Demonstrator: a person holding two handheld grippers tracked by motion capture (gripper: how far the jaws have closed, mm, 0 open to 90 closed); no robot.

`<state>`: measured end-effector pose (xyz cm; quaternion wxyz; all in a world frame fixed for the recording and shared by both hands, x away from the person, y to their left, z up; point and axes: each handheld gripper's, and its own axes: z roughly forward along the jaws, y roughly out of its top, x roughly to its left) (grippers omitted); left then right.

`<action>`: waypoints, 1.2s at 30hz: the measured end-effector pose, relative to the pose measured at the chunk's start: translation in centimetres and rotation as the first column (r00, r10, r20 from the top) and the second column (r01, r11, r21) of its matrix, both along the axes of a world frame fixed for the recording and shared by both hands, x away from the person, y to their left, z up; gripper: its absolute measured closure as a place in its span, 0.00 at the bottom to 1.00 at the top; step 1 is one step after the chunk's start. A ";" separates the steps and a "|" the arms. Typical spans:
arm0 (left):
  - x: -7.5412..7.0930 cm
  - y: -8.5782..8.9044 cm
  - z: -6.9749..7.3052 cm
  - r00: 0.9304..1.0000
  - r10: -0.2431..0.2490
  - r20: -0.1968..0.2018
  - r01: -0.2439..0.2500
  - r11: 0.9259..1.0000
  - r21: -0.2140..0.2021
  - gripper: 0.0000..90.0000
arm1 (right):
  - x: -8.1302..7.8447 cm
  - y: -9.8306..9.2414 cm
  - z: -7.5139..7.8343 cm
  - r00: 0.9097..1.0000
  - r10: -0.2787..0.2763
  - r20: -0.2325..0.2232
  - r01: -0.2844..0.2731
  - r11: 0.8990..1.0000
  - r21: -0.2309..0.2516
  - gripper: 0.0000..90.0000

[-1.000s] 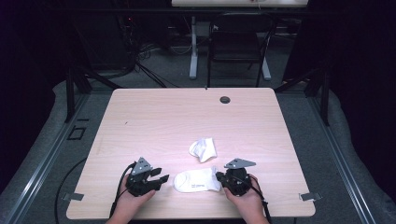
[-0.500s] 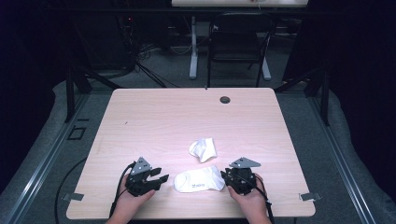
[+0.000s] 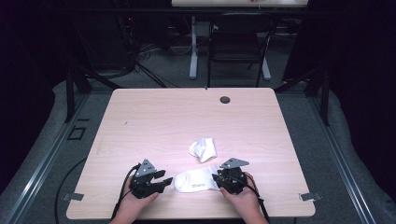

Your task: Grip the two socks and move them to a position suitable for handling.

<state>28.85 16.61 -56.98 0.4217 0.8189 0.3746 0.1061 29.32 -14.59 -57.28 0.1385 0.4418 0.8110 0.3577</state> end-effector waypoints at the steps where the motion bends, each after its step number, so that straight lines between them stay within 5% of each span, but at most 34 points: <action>1: 0.0 0.0 0.0 1.000 0.000 0.000 0.000 1.000 0.000 0.60 | 0.0 0.0 0.0 1.000 0.000 0.000 0.000 1.000 0.000 0.78; 14: -0.5 -1.8 -0.7 0.998 -0.052 -0.034 0.052 0.999 0.007 0.60 | -1.2 1.1 -0.1 0.999 0.003 -0.043 -0.004 1.000 -0.012 0.81; 19: -0.6 -2.7 -1.2 0.997 -0.070 -0.029 0.072 0.996 0.052 0.60 | -1.8 2.0 -0.1 0.998 0.020 -0.052 -0.021 1.000 -0.016 0.81; 36: -1.3 -2.2 -1.3 0.996 -0.091 0.000 0.091 0.992 0.084 0.62 | -2.6 1.4 0.2 0.993 0.036 -0.114 -0.035 0.999 0.004 0.85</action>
